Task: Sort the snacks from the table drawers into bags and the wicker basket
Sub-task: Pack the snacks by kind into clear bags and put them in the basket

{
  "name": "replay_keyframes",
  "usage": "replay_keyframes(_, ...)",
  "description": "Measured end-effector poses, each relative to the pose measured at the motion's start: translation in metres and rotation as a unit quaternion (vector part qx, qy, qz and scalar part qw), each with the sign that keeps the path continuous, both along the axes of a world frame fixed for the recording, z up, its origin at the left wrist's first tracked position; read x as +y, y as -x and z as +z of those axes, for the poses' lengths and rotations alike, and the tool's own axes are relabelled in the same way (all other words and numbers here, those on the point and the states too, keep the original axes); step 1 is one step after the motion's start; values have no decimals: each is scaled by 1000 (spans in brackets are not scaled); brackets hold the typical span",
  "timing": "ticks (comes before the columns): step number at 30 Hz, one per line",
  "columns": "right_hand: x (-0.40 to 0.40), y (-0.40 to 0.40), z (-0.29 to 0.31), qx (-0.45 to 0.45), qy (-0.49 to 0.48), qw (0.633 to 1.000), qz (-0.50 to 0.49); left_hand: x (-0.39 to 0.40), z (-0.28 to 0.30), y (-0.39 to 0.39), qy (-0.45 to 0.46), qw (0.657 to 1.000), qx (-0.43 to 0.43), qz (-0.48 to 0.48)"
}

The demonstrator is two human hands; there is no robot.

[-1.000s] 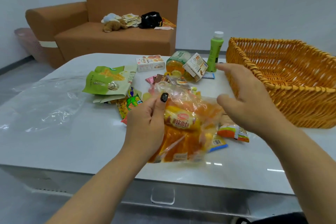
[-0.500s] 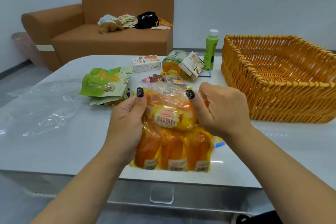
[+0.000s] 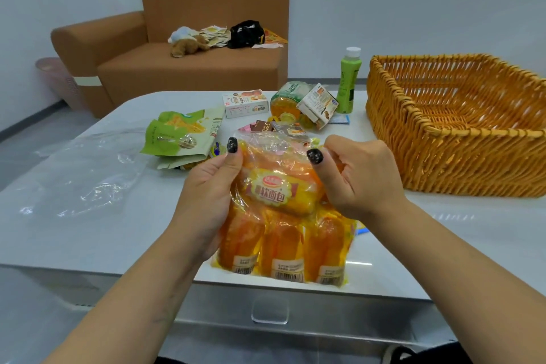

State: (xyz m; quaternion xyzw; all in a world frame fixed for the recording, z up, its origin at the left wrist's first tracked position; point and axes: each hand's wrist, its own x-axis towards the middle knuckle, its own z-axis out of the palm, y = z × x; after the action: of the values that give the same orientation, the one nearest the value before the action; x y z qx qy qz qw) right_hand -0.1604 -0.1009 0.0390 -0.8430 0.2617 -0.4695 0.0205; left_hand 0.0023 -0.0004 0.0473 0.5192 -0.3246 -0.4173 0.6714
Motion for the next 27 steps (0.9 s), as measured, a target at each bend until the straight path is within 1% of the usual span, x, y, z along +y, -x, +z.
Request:
replay_keyframes(2,-4,4,-2,18,-37,999,6,-3,5,0,0,999,-50,0)
replay_keyframes(4,-11,13,-3,81,-103,991,16,-3,12,0,9,990,-141,3)
replay_keyframes(6,-17,27,2,162,-181,970,8,0,18,1,18,975,-222,-1)
replay_keyframes(7,-19,34,6,173,-236,956,13,1,20,2,26,969,-246,-2)
replay_keyframes(8,-19,39,12,155,-295,942,32,1,22,2,38,965,-261,-2)
replay_keyframes(10,-15,46,21,95,-384,914,89,2,24,3,67,959,-275,-8)
replay_keyframes(11,-13,47,25,81,-413,899,119,2,25,5,76,959,-271,-16)
replay_keyframes(14,-5,50,29,100,-487,847,190,1,22,10,81,971,-222,-44)
replay_keyframes(16,3,51,31,128,-524,816,206,1,19,12,72,979,-186,-39)
replay_keyframes(17,6,52,32,144,-526,813,202,1,18,13,69,983,-169,-36)
replay_keyframes(19,10,52,34,154,-512,823,192,1,17,15,65,987,-146,-26)
replay_keyframes(23,17,50,35,117,-483,852,164,-3,13,18,68,985,-150,44)
replay_keyframes(25,20,49,36,98,-446,878,142,-6,14,20,91,985,-129,68)
replay_keyframes(27,20,51,39,72,-399,909,94,-8,14,22,102,984,-111,93)
